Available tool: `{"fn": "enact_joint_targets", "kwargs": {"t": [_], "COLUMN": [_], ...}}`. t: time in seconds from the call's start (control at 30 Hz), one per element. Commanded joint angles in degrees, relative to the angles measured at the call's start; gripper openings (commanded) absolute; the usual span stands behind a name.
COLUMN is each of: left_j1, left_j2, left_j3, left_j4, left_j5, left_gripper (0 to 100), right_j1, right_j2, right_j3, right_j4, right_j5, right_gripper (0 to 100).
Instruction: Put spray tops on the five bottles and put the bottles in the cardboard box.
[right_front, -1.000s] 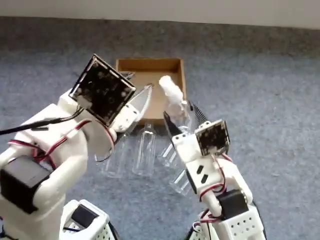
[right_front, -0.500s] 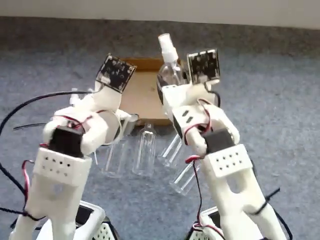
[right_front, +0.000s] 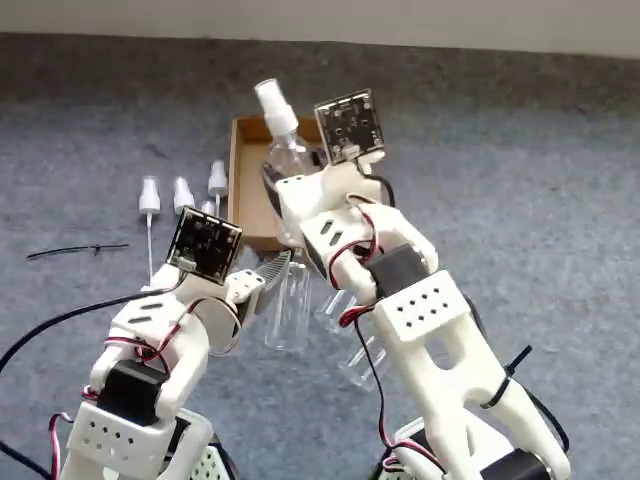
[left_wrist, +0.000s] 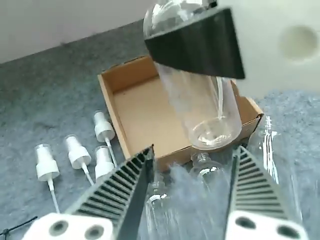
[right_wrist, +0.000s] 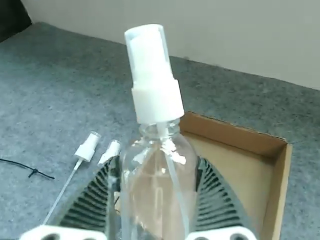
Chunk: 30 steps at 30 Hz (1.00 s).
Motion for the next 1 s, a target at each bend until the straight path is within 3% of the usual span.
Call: {"fn": "enact_joint_targets", "kwargs": {"t": [0.0, 0.47, 0.97], "left_j1": [1.01, -3.91, -6.99], "left_j2": [-1.98, -1.89, -1.89], "left_j3": [-0.04, 3.38, 3.65], "left_j4": [-1.32, -6.59, -7.03], "left_j5": [0.18, -2.11, -2.29], "left_gripper": [25, 28, 28], "right_j1": [-2.24, -3.91, -3.56], "right_j2": [-0.4, -12.26, -12.79], "right_j3": [-3.65, -3.12, -3.12], "right_j4": [0.75, 15.96, 21.23], "right_j5": [-0.53, -0.44, -0.26], "right_gripper": [0.4, 0.4, 0.4]}}
